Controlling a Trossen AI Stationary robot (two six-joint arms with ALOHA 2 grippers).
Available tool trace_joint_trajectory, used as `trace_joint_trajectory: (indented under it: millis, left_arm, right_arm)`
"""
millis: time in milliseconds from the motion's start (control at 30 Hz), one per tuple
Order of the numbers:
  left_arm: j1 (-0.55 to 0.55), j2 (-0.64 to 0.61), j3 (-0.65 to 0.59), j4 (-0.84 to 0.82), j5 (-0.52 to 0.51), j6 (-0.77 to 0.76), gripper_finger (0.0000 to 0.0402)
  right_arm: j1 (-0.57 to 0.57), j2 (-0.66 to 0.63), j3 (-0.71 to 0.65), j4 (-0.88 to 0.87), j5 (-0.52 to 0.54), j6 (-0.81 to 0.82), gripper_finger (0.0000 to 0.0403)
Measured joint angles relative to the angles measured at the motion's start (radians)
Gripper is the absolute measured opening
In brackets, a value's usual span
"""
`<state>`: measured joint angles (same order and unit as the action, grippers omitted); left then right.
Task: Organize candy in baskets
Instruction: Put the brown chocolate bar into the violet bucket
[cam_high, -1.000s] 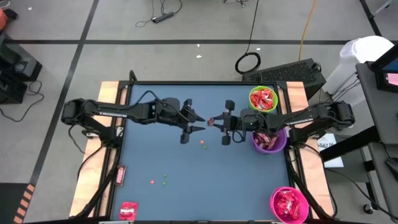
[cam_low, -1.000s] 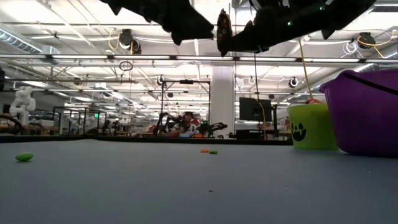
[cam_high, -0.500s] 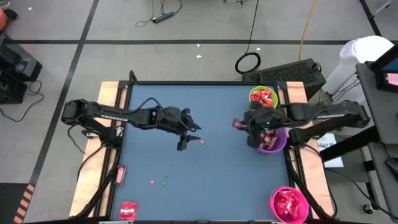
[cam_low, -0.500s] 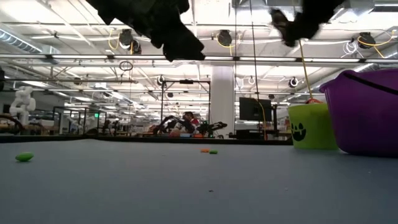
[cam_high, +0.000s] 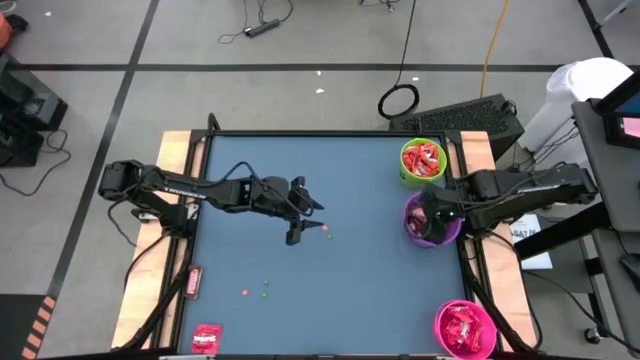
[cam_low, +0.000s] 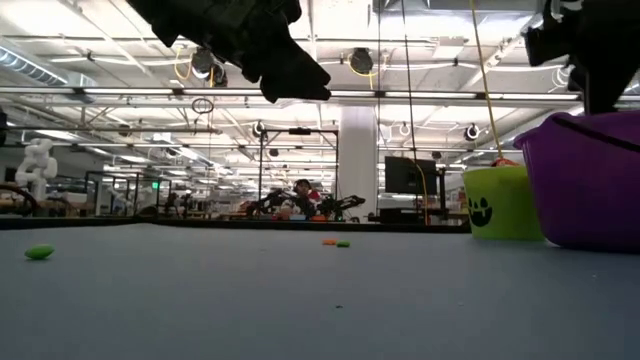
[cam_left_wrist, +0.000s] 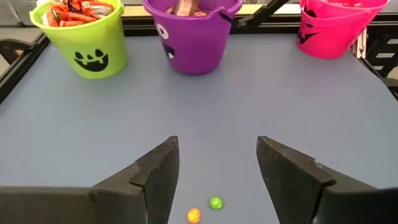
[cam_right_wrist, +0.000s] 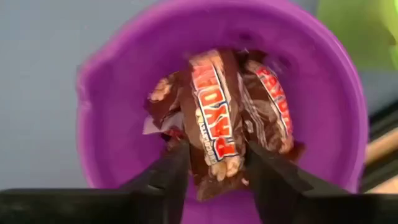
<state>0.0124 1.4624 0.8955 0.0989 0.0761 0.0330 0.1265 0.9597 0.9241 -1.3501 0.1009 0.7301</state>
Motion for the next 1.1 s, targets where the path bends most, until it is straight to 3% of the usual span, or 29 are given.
trace_joint_trajectory:
  millis: [267, 400, 600, 833, 1100]
  left_arm:
    - [0.000, 0.000, 0.000, 0.001, -0.002, 0.000, 0.0219]
    - [0.000, 0.000, 0.000, 0.024, -0.008, 0.000, 0.0219]
    - [0.000, 0.000, 0.000, -0.008, -0.010, -0.041, 0.0219]
    - [-0.062, -0.015, 0.002, -0.279, -0.028, -0.181, 0.0219]
    - [-0.284, -0.024, 0.027, -0.574, -0.109, -0.507, 0.0219]
  right_arm:
    - [0.000, 0.001, 0.031, 0.008, 0.000, -0.051, 0.0236]
    - [0.000, 0.001, 0.064, 0.092, 0.009, -0.128, 0.0253]
    - [0.000, 0.001, 0.050, 0.414, 0.036, -0.393, 0.0255]
    - [0.000, 0.020, -0.015, 0.720, 0.034, -0.613, 0.0254]
    - [-0.002, 0.091, -0.068, 0.882, 0.035, -0.768, 0.0254]
